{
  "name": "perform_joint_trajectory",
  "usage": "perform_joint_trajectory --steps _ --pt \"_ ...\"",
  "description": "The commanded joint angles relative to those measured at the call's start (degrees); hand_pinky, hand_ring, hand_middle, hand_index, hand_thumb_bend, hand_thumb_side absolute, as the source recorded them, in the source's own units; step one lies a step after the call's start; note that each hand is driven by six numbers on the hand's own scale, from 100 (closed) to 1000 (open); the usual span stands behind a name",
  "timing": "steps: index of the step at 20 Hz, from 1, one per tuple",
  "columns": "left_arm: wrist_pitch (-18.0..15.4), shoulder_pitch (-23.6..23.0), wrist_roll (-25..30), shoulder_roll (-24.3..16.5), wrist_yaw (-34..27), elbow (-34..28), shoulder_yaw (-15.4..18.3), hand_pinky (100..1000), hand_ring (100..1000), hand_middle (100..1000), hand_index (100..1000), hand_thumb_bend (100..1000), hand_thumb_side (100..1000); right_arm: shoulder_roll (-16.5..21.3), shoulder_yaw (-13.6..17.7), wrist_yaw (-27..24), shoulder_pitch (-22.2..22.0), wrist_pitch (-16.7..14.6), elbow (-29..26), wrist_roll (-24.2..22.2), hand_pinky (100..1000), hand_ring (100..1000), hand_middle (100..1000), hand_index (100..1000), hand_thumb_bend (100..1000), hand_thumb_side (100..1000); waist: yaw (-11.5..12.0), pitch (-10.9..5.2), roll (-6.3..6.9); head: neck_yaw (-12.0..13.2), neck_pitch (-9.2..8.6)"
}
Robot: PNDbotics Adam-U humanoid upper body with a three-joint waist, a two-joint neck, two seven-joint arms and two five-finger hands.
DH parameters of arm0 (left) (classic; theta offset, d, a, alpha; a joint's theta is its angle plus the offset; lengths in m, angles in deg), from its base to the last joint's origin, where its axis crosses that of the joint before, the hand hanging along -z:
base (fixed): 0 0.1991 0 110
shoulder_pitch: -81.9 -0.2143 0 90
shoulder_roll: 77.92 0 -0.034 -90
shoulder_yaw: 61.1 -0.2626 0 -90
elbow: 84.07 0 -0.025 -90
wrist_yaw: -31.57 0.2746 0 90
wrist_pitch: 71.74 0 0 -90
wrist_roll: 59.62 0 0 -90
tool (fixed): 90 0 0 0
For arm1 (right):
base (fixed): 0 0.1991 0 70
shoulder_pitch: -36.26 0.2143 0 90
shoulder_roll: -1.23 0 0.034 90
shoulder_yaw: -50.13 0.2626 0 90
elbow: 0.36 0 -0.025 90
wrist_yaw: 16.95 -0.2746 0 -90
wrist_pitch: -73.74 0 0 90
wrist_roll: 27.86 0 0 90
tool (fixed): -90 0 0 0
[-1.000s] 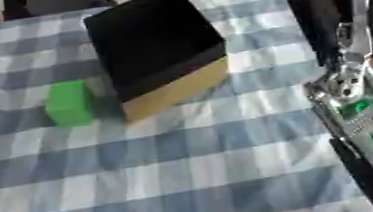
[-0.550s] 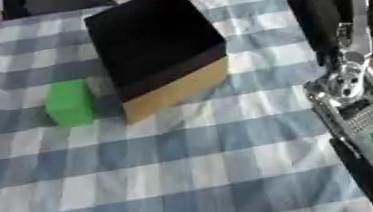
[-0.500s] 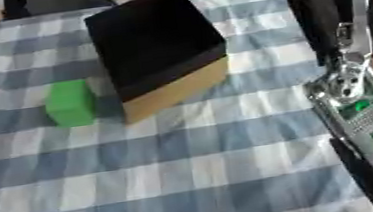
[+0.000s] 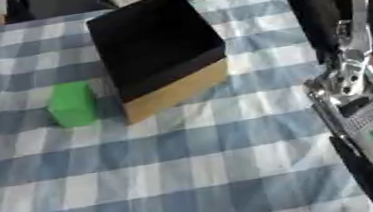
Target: Pick up objects on the table and place them in the box.
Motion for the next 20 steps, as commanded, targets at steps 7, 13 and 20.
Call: perform_joint_trajectory --steps 7,13,20 --pt "12.2 9.5 17.3 -10.0 1.9 6.3 -5.2 801 795 754 894 229 406 0.7 0.1 -0.1 0.4 0.1 -0.9 -0.5 854 765 706 816 100 594 -0.5 -1.46 0.26 -0.1 0.21" --pt "17.2 15.5 35.7 -11.5 5.9 12.3 -8.4 825 823 789 902 258 320 0.8 -0.3 -0.3 0.3 0.2 -0.9 -0.7 854 765 706 815 100 594 -0.4 -1.48 0.59 -0.1 0.37" --pt "15.7 21.4 50.7 -9.7 13.0 19.3 -10.6 838 838 804 897 315 263 1.1 -0.7 -0.7 0.1 0.4 -0.9 -0.9 854 765 705 815 100 596 -0.7 -1.45 0.94 0.3 0.54"
